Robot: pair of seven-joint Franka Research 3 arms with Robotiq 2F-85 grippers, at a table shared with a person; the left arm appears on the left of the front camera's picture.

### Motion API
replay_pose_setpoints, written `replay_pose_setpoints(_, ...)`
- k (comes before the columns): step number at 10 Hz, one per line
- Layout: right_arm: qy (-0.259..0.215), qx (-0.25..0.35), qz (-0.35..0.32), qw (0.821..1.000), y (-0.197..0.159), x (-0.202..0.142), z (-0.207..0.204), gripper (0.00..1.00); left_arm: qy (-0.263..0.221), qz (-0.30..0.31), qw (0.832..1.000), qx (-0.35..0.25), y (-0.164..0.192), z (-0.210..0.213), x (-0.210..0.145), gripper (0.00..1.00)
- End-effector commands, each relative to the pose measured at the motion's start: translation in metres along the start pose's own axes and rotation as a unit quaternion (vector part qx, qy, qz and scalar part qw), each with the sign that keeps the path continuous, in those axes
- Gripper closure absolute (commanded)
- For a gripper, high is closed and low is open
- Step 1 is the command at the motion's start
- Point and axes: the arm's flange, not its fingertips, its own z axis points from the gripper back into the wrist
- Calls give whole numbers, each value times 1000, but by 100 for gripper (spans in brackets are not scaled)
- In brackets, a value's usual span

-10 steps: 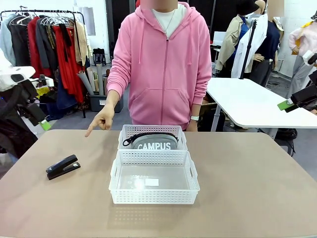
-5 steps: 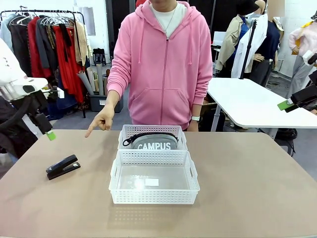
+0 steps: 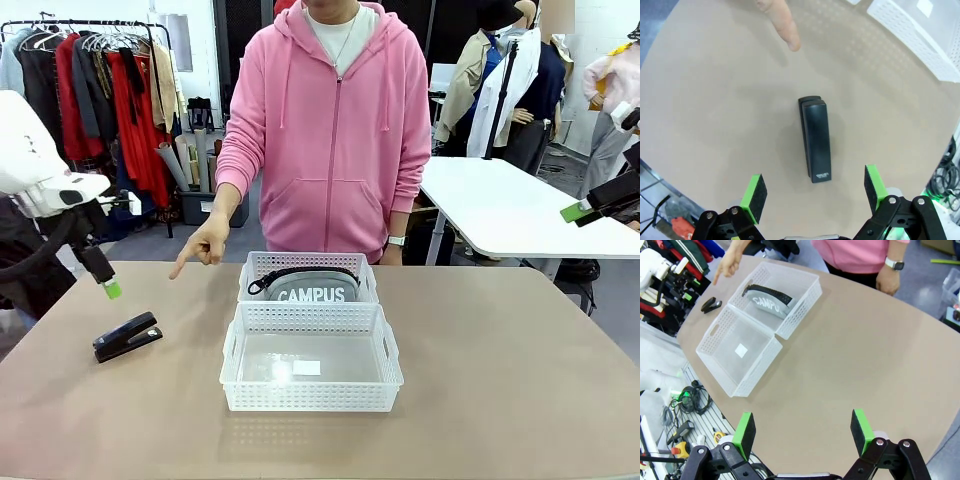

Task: Distribute items into two baskets.
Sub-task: Pick up the Stapler that the person points to.

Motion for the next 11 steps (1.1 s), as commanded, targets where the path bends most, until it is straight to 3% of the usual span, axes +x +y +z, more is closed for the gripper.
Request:
replay_pose_setpoints(1,-1,0,0,1000,0,0,0,0,12,-23,1000,17,5,-14,0,0)
replay_pose_setpoints(11,-1,0,0,1000,0,0,0,0,45,-27,998,-19,12,-71,-8,0)
